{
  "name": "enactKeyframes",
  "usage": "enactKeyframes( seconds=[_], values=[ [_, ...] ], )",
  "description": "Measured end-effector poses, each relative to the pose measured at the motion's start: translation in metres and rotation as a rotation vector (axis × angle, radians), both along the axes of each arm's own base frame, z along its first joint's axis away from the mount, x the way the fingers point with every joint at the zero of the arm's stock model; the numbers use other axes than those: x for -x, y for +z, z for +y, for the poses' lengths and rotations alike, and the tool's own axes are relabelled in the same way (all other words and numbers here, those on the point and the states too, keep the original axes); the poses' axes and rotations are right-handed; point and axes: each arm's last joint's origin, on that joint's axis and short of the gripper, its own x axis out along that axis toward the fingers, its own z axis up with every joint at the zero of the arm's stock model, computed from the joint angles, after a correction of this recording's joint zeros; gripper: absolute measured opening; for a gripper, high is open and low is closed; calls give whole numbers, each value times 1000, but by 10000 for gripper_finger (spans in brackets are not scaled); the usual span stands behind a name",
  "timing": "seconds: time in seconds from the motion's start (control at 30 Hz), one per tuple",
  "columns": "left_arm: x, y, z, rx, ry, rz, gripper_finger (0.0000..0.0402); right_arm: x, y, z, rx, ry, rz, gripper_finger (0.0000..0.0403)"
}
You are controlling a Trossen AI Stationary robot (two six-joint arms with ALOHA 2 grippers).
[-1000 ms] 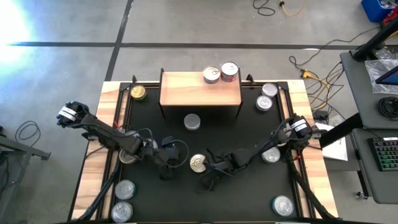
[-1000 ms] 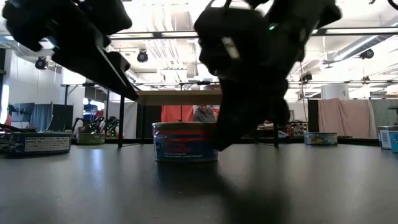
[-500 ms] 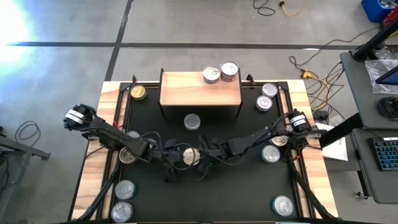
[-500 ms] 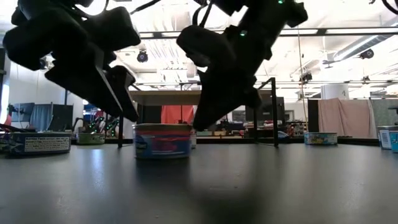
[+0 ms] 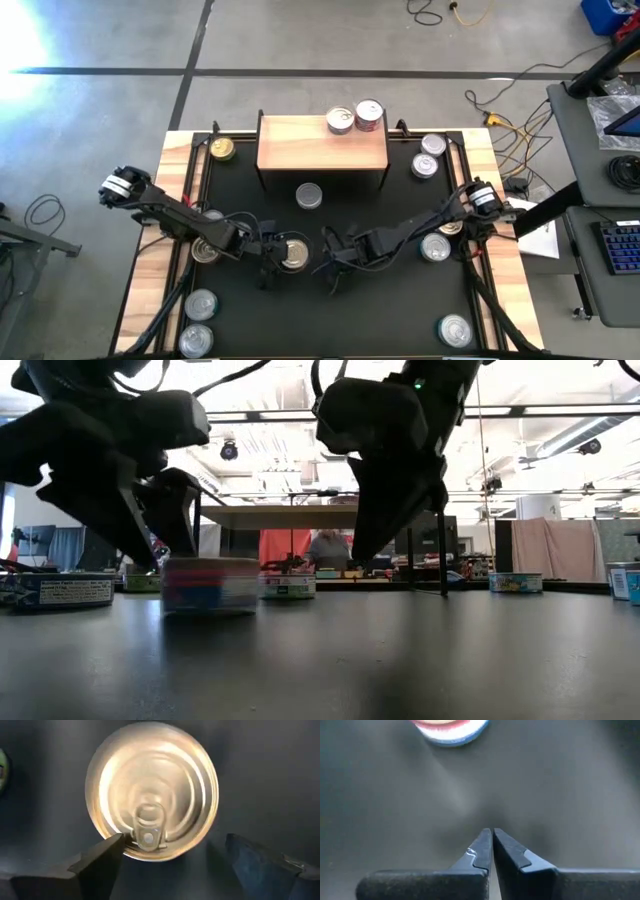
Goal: Stack canned seafood by type on shelf
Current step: Stack the blue-pink tuna can on top of the other blue-pink tuna can on the shelf
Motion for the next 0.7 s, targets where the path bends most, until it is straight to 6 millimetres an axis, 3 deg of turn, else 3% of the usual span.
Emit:
enactKeyframes(
  seconds=[0.43, 0.7],
  values=[
    [12, 21, 8, -24, -7, -31, 336, -8, 4, 8, -48, -25, -117, 9],
    [15, 7, 26, -51, -29, 42, 336, -11, -4, 9, -51, -23, -110, 9]
  ],
)
